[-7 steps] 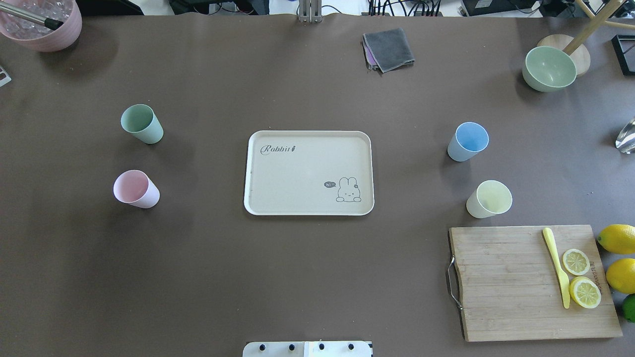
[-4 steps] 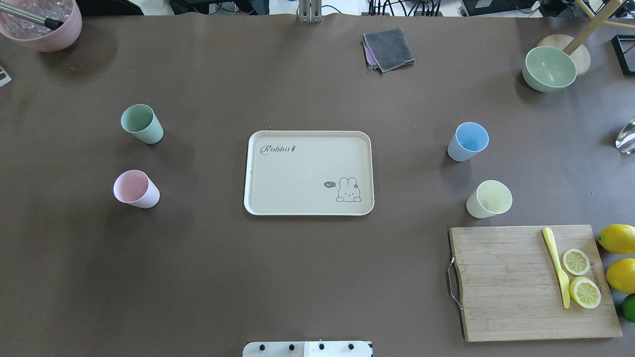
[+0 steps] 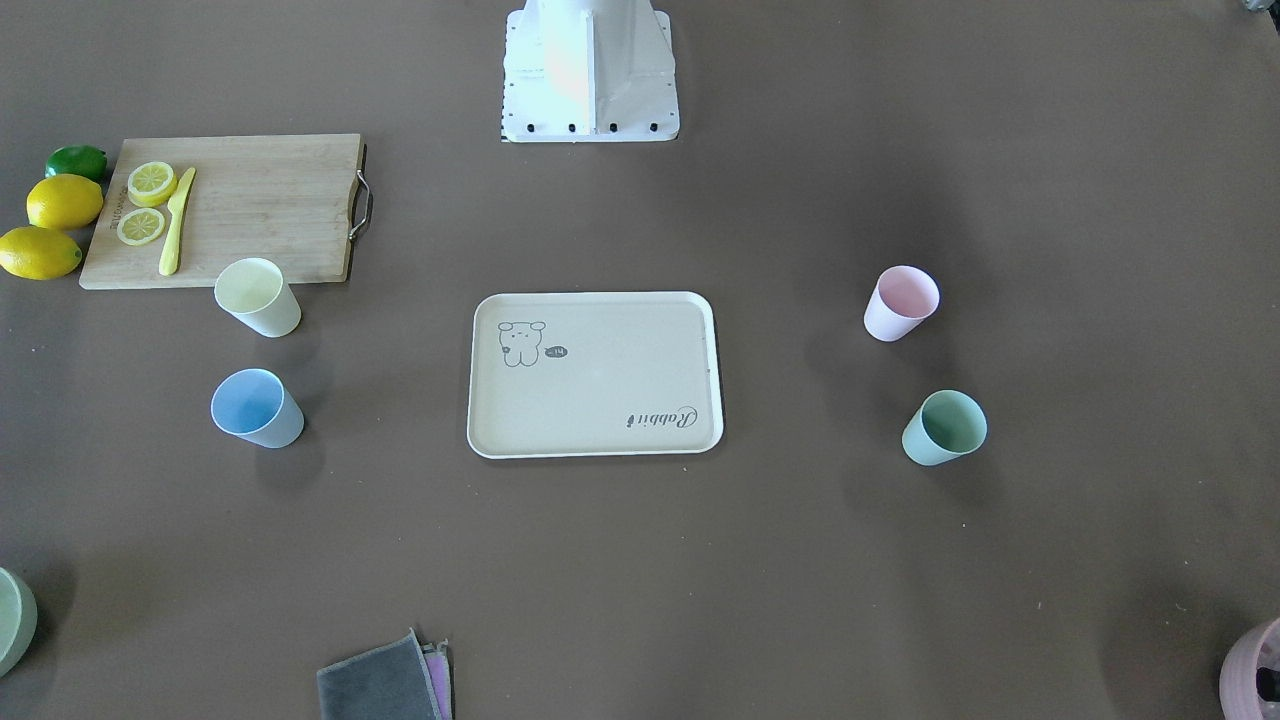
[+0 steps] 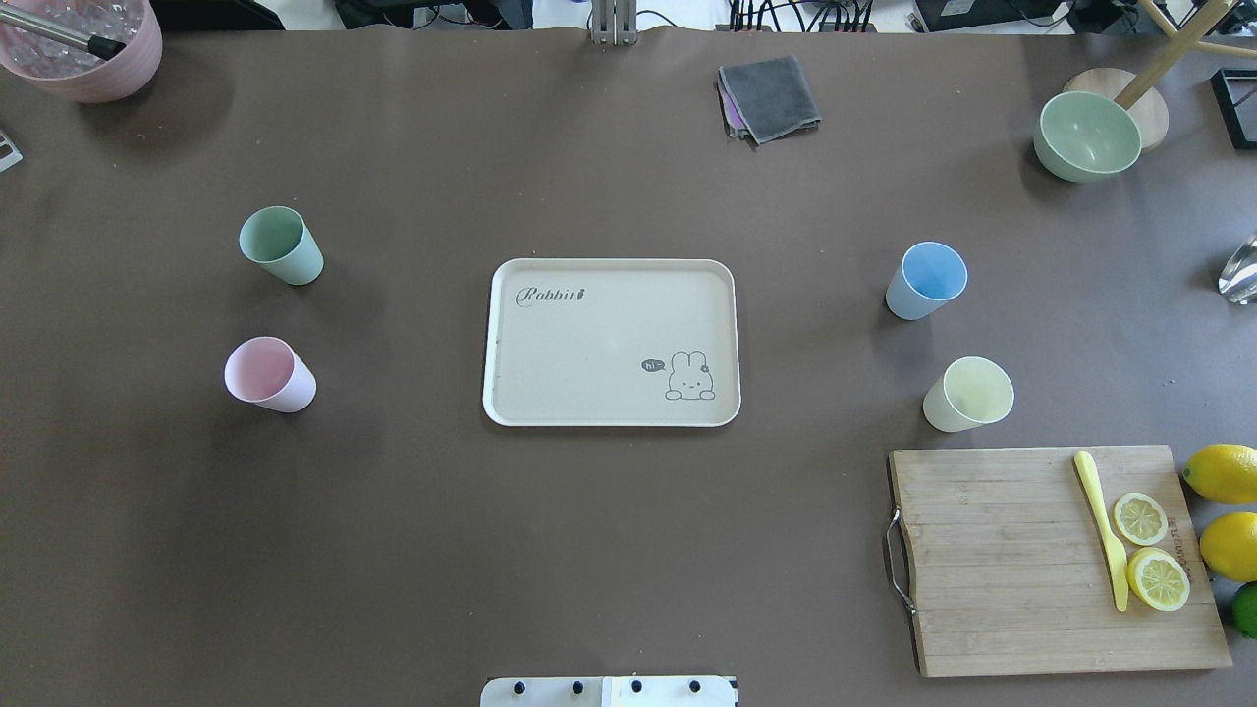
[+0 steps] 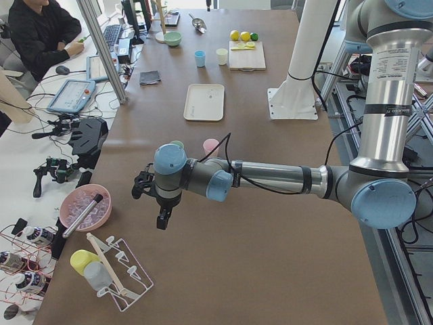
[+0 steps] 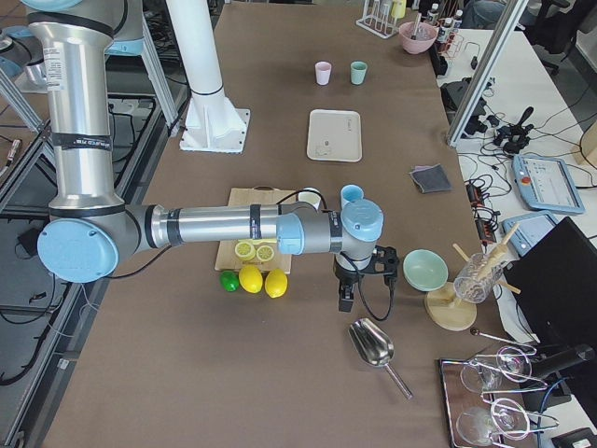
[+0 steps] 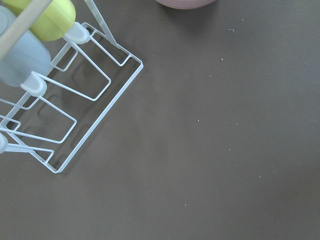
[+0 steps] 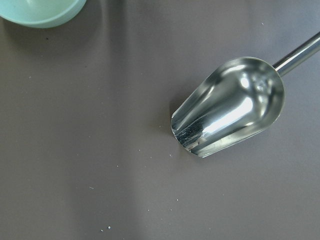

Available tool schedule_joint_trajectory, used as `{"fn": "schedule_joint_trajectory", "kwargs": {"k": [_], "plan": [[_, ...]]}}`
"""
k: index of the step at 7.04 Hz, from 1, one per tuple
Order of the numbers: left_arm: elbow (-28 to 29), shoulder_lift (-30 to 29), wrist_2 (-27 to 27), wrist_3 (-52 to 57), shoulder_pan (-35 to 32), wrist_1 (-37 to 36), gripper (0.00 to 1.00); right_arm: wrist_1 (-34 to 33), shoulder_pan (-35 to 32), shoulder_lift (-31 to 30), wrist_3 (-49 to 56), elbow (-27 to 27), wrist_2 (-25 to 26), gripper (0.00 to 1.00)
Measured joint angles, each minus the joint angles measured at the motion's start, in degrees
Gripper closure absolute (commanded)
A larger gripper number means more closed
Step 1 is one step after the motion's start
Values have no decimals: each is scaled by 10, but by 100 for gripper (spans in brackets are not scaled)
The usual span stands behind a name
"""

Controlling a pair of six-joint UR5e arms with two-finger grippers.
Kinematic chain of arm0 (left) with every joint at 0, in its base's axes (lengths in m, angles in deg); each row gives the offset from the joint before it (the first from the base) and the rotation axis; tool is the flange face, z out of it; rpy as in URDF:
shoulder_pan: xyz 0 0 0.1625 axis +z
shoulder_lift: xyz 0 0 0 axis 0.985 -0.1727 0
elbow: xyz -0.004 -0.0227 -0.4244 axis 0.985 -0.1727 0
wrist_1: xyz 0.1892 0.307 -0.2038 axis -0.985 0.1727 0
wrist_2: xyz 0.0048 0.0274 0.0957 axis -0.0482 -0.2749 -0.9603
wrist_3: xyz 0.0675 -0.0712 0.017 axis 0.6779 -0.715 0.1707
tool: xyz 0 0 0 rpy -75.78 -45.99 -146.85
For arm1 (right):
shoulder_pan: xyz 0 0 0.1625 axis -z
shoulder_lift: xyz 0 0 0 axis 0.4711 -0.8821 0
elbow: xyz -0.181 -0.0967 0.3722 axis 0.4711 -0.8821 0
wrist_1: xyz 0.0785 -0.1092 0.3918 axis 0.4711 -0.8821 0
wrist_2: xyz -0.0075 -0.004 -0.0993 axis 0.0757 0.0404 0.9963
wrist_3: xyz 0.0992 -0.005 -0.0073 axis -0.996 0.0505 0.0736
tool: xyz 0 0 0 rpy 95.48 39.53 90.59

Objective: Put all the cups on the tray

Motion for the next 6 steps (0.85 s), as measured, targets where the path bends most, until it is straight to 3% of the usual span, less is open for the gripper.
{"fn": "schedule_joint_trajectory", "kwargs": {"k": [6], "plan": [[6, 0, 0, -1, 0, 1, 2, -1, 0, 4, 0, 0, 0, 0]]}}
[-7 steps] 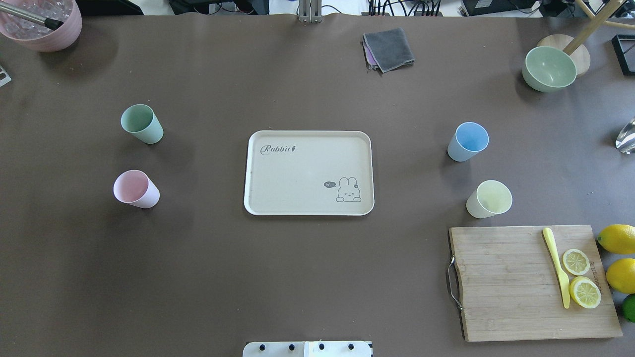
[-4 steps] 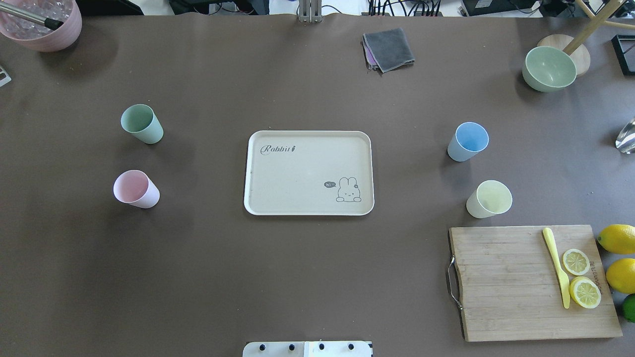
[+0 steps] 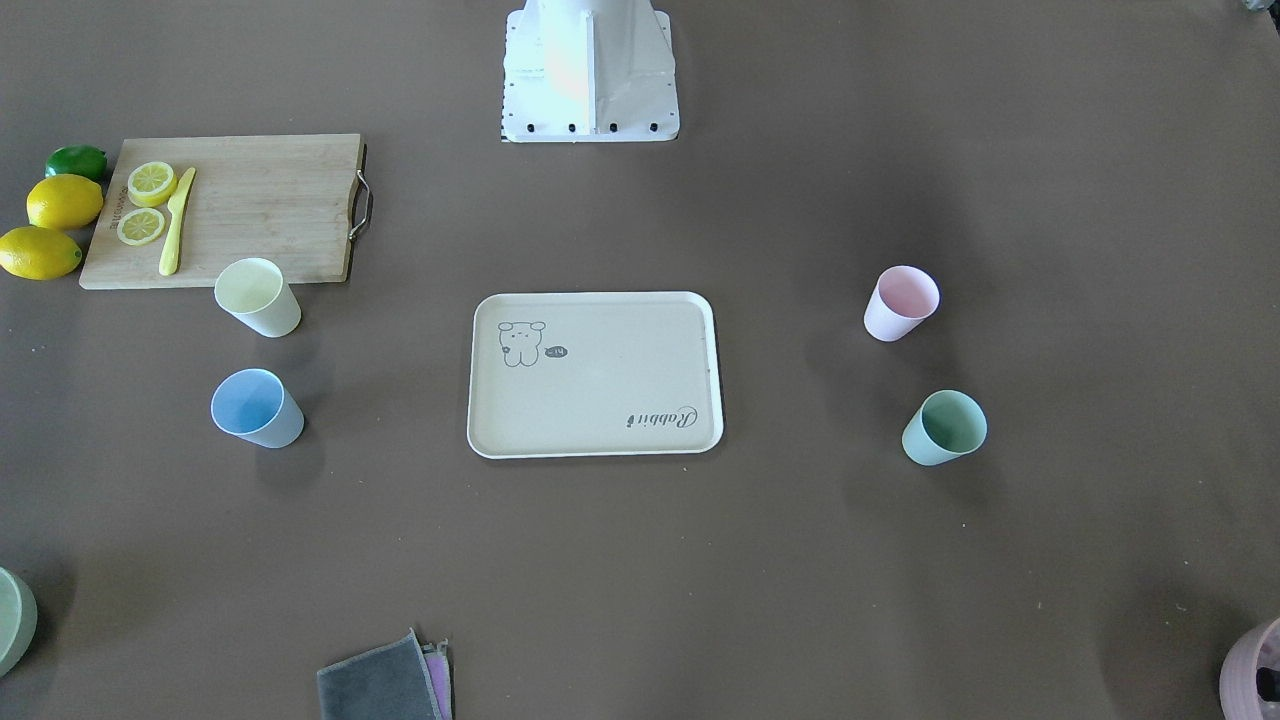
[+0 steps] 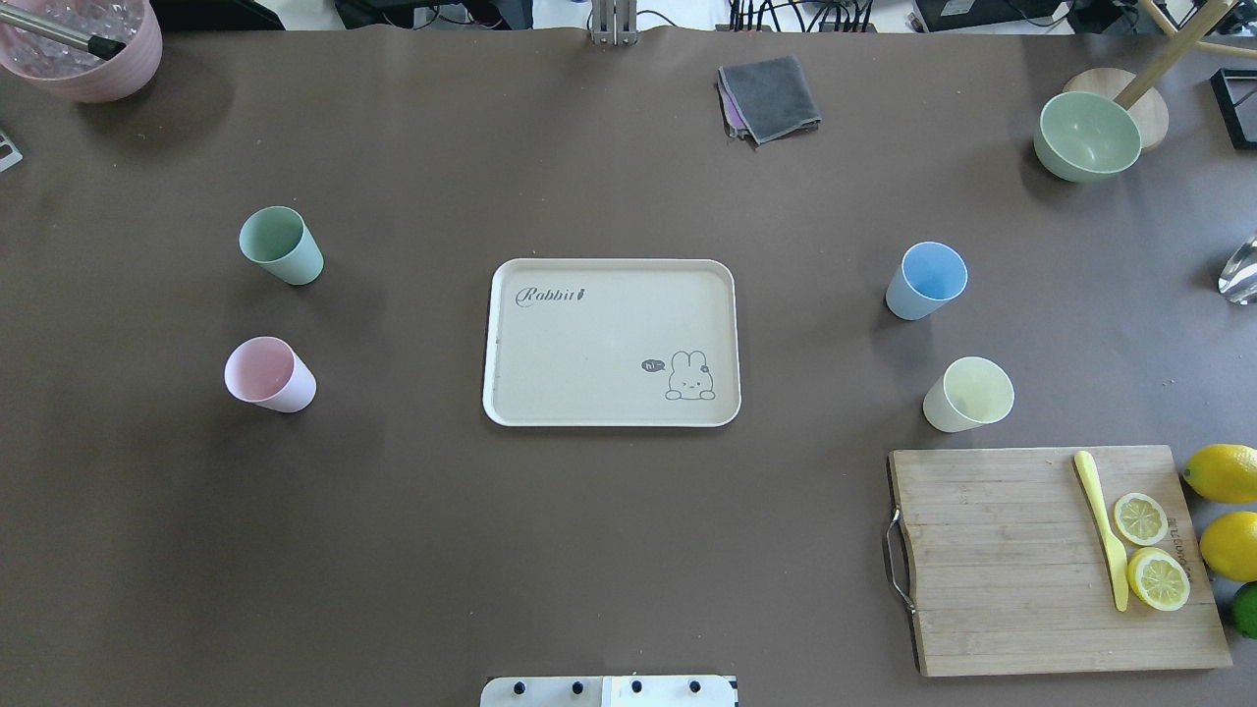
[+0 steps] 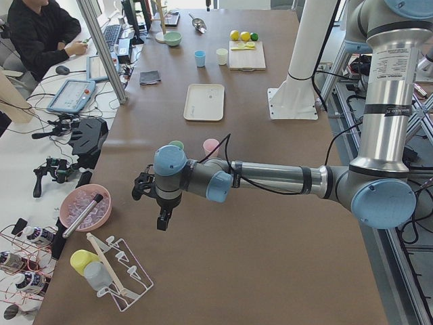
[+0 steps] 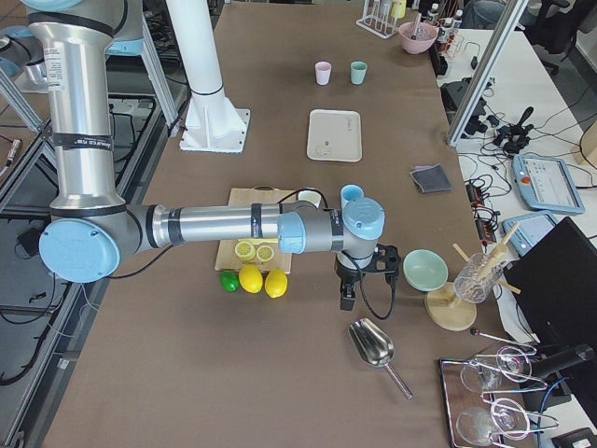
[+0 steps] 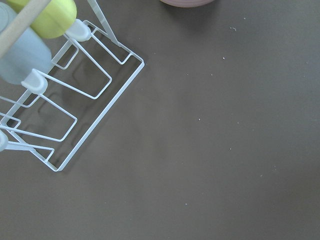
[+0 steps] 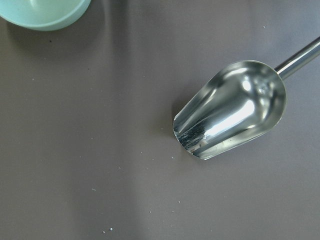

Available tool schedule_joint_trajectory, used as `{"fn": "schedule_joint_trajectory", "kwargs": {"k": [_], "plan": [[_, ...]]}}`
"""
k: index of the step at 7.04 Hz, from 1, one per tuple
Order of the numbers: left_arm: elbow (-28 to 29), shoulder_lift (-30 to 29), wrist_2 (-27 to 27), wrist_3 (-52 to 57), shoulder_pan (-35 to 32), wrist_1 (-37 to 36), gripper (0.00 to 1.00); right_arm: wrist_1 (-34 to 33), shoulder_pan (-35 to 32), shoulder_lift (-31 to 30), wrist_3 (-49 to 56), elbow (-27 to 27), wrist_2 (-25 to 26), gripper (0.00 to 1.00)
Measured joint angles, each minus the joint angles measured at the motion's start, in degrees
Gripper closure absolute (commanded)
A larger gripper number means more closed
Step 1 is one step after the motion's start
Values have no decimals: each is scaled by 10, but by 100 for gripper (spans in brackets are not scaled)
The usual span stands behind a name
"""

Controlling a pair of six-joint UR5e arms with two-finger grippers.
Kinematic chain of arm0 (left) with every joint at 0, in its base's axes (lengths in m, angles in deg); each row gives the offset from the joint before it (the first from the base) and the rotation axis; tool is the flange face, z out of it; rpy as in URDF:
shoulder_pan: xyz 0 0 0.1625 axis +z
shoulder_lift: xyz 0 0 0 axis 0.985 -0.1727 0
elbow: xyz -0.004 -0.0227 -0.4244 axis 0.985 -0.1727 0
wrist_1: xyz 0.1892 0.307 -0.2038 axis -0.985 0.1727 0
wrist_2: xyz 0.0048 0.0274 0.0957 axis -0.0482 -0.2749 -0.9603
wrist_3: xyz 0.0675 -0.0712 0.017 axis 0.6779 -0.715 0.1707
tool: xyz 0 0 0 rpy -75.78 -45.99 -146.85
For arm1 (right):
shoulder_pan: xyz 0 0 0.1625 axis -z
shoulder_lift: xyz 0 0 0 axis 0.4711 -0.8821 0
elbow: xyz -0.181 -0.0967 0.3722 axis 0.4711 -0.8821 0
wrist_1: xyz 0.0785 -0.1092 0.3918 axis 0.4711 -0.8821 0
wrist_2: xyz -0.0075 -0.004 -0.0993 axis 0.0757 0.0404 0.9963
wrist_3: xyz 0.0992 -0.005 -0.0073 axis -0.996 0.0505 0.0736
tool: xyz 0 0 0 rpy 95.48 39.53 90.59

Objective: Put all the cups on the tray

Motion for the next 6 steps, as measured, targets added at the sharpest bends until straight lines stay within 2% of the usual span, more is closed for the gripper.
{"fn": "schedule_joint_trajectory", "kwargs": {"k": [4, 6], "plan": [[-12, -2, 4, -1, 1, 1, 2, 1, 0, 2, -2, 16, -8, 0], [-39, -4, 6, -1, 7, 7, 2, 4, 0, 3, -6, 50, -40, 0]]}}
